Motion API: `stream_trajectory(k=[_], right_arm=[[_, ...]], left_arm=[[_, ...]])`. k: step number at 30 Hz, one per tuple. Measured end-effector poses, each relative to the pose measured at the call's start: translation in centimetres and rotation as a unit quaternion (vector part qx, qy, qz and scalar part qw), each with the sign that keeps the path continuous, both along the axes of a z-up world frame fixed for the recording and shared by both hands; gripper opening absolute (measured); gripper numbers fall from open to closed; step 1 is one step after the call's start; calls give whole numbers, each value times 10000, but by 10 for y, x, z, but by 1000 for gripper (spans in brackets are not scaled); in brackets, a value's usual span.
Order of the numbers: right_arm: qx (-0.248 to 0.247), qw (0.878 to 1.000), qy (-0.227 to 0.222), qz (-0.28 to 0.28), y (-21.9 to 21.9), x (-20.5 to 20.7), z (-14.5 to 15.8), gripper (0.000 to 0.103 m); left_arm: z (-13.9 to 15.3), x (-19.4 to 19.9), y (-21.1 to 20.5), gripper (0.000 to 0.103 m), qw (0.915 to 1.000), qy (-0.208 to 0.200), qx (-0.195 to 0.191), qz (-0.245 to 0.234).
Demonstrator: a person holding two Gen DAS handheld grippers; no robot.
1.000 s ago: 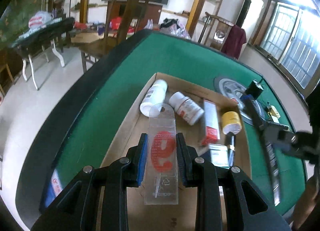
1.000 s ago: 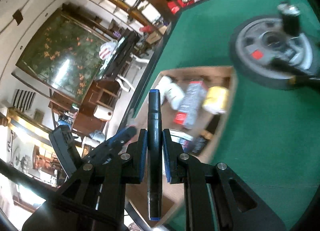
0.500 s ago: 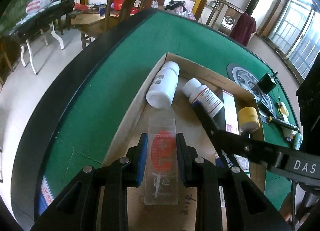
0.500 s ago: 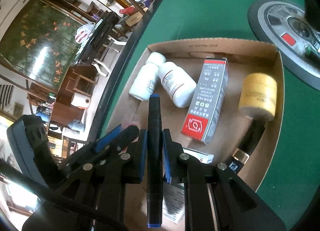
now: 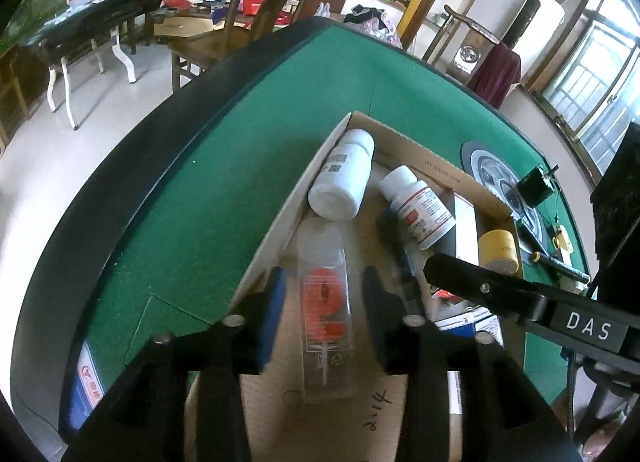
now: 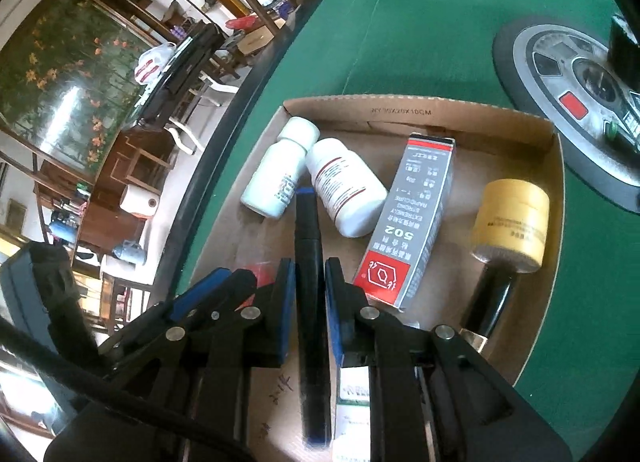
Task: Organize objects
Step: 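Open the left gripper to drop the clear packet in the box while the right gripper releases the marker, then move the left gripper to a yellow-capped black marker while the right gripper grasps a green-capped marker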
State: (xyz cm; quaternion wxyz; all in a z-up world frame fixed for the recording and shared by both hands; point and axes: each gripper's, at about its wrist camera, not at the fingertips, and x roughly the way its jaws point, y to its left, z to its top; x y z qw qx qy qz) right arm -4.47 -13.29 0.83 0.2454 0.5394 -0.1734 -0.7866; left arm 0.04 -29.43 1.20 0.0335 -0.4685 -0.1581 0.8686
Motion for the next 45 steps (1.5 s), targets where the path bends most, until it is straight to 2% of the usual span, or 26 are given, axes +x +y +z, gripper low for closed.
stream_trajectory(k=[5, 7, 9, 12, 16, 20, 23, 26, 29, 32, 34, 36, 38, 39, 40, 45], right_arm=[[-21, 9998, 187, -15, 8, 7, 13, 14], [28, 9992, 396, 12, 16, 11, 24, 20], [106, 9980, 627, 2, 29, 18, 37, 37], [302, 9951, 937, -88, 54, 30, 50, 53], [797, 9872, 1335, -343, 106, 50, 60, 53], [1252, 9775, 1414, -936, 179, 59, 59, 53], [1220, 9728, 1305, -1475, 227, 55, 61, 53], [1130, 9729, 1095, -1693, 262, 31, 60, 53], [1040, 9741, 1024, -1725, 273, 8, 58, 53], [1383, 9738, 814, -1609, 266, -13, 45, 52], [1296, 9822, 508, -1262, 256, -16, 31, 52], [780, 9937, 164, -790, 246, -8, 18, 52], [12, 9994, -190, -294, 239, 4, 9, 53], [-188, 9995, -173, -171, 237, 11, 9, 53], [-189, 9996, -74, -178, 238, 16, 11, 53], [306, 9953, 445, -805, 256, 21, 18, 53]], left_arm=[[11, 9, -2, 48, 9998, 157, 110, 59], [22, 16, 1, 55, 9995, 286, 134, 30], [30, 22, 5, 58, 9991, 381, 180, -28], [43, 32, 17, 64, 9985, 426, 296, -199], [57, 49, 45, 64, 9942, 381, 714, -705], [66, 68, 88, 69, 9860, 455, 993, -1261], [62, 75, 126, 69, 9793, 372, 1117, -1644], [52, 76, 156, 69, 9750, 201, 1204, -1859], [43, 77, 169, 69, 9756, 51, 1149, -1869], [42, 79, 172, 69, 9783, -3, 1053, -1783], [42, 78, 168, 69, 9806, 11, 989, -1690], [40, 77, 164, 69, 9820, 29, 970, -1624], [36, 76, 161, 69, 9829, 12, 970, -1564], [34, 75, 162, 69, 9828, -5, 992, -1555], [31, 74, 164, 69, 9824, -21, 1005, -1575], [22, 73, 180, 69, 9786, -194, 998, -1787]])
